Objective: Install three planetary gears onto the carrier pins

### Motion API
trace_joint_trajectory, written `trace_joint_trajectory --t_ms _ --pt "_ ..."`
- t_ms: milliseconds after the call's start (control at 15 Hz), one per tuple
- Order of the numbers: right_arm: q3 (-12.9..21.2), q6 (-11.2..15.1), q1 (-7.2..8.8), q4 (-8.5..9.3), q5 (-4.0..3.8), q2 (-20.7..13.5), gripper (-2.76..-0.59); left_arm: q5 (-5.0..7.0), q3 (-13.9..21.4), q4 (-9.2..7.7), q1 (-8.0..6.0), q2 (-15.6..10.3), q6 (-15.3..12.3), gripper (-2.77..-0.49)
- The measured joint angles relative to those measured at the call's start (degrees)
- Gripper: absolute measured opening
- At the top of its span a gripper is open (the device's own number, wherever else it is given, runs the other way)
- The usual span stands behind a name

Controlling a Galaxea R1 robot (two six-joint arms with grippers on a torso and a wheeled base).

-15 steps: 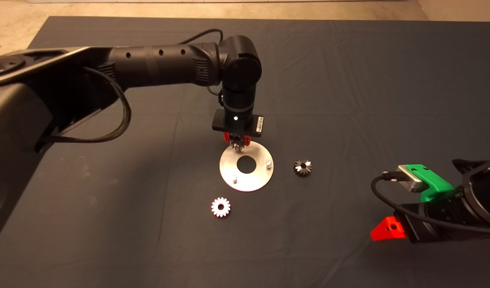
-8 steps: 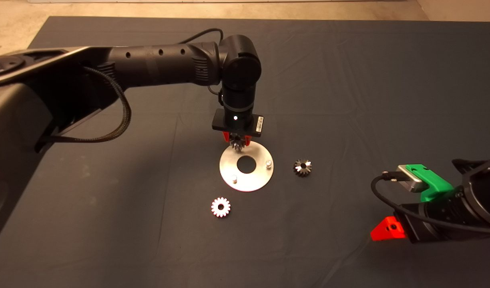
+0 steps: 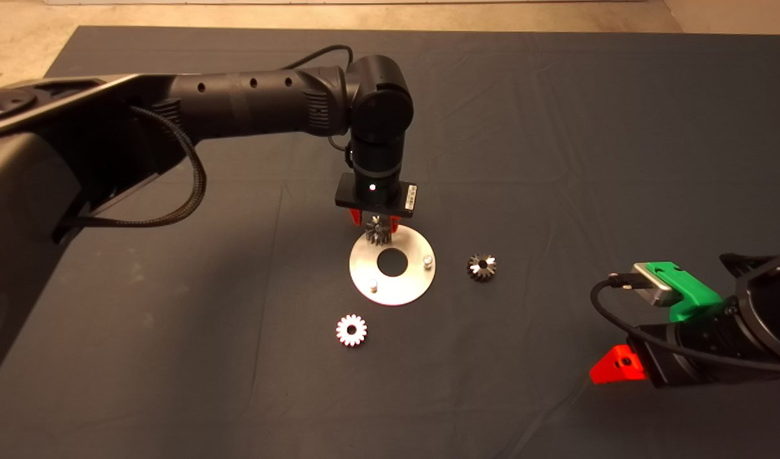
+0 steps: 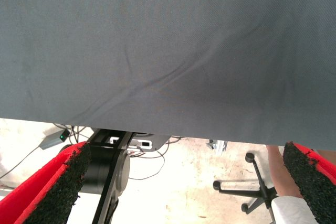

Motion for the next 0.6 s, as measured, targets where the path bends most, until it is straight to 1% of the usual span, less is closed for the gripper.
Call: trace_joint_trajectory --t_ms 67,133,200,267,333,400,467,600 --pt "0.0 -0.02 0.01 0.0 0.02 0.0 -0.63 0.0 1.03 0.0 -0.02 -0.53 -0.52 -1.82" --pt "0.0 -0.02 0.01 -0.01 0.02 0.0 -0.63 0.09 2.98 -0.05 -0.02 -1.46 -1.79 -1.7" --pt "0.0 -0.35 0.01 -0.01 0.02 0.02 -0.63 0.14 5.72 -0.22 -0.02 -2.64 -4.06 -1.67" --pt "-0.09 -1.35 -0.01 -0.01 0.02 0.02 -0.63 0.13 8.97 -0.35 -0.02 -4.06 -6.88 -1.67" --pt "-0.64 -3.6 0.0 -0.01 0.05 0.02 -0.63 0.13 12.69 -0.41 -0.02 -5.97 -9.82 -1.59" --pt "-2.0 -6.07 0.0 -0.01 0.05 0.04 -0.63 0.11 16.46 -0.77 -0.03 -8.11 -12.67 -1.54" --pt "-3.96 -9.07 0.0 -0.04 0.07 0.1 -0.63 0.11 20.13 -0.89 -0.07 -10.52 -15.57 -1.53" --pt "-10.21 -14.63 0.01 -0.11 0.02 0.99 -0.63 0.2 27.26 -1.01 -0.55 -15.78 -21.87 -1.52"
